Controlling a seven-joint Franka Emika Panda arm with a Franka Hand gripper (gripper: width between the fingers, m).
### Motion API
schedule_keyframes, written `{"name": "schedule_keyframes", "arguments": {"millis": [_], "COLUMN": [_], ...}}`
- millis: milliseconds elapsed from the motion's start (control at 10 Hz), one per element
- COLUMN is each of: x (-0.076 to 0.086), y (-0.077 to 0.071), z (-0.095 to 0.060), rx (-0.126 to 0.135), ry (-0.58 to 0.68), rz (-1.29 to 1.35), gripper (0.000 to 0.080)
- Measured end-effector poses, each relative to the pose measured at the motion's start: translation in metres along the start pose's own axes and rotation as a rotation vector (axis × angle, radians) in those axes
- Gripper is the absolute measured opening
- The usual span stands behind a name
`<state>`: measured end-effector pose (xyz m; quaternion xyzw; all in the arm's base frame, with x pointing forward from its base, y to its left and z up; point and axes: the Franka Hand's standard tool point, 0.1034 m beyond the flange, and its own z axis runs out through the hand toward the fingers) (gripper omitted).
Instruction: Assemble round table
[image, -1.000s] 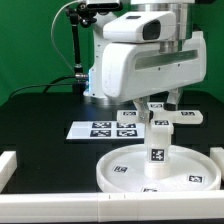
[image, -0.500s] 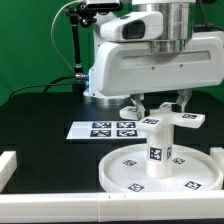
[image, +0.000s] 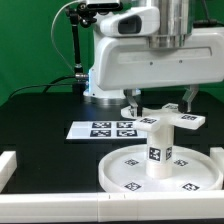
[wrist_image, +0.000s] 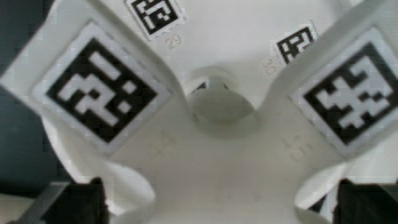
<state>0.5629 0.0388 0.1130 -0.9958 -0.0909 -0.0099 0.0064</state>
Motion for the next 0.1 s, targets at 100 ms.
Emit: {"name": "schedule_keyframes", "arguments": {"millis": [100], "x": [-0.0007], "y": [0.0001], "z": [0.0025], "rx": [0.000], "ry": [-0.004], "rz": [0.000], "gripper": [0.0647]}}
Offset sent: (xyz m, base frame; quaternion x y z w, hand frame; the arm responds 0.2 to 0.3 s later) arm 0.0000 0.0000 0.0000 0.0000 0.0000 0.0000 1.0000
